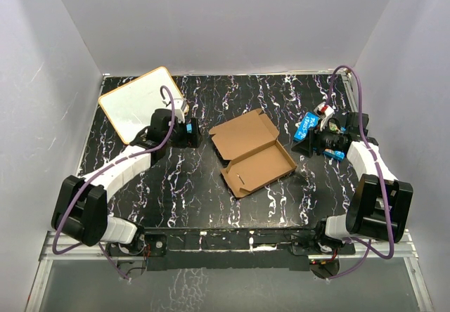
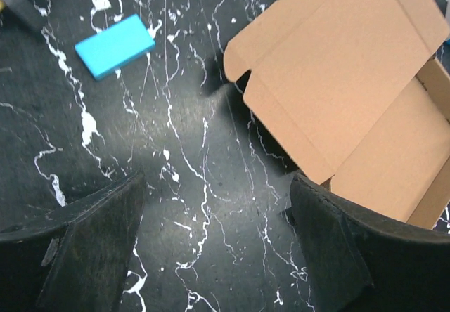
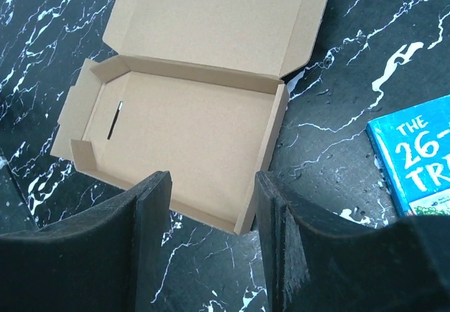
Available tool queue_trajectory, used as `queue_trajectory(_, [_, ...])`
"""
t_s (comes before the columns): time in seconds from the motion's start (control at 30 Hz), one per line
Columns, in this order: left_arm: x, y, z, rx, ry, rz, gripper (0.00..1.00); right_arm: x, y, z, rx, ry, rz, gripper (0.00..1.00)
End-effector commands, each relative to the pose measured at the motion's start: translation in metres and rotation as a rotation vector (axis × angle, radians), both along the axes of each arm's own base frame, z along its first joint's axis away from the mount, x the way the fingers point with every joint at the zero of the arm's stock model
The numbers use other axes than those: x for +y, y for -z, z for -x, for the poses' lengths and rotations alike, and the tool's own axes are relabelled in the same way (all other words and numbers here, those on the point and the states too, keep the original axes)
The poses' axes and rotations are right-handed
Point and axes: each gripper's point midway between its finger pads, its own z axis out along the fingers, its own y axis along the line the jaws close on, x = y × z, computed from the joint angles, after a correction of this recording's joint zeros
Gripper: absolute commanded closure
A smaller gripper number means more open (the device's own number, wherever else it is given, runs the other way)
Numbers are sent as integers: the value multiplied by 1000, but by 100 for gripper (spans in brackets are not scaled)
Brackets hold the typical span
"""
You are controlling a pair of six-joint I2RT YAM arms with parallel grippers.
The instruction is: Fold the paper box
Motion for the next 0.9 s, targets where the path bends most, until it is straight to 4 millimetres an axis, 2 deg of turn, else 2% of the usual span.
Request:
queue_trajectory(0.0, [3,-4,6,8,-19,33,19,0,-10,-7,-74,-25,-12,44])
queue_trajectory(0.27, [6,19,2,92,7,-65,23,-1,-9,-7,-70,-25,-13,44])
queue_trajectory(0.5, [15,25,-15,116,53,-205,23,-2,-8,-8,-67,-25,-15,44])
queue_trajectory(0.57, [11,23,-16,137,93,-202,23,-2,-7,-8,-64,-25,-15,44])
queue_trajectory(0.67, [-10,16,-6,195,163,-81,28,-4,-5,-8,-59,-17,-5,44])
queue_trajectory(0.77, [-34,3,18,275,198,111,36,-6,0,-9,-56,-11,8,44])
queue_trajectory(0.87, [-48,-11,43,314,160,311,41,-6,8,-9,-48,-18,26,44])
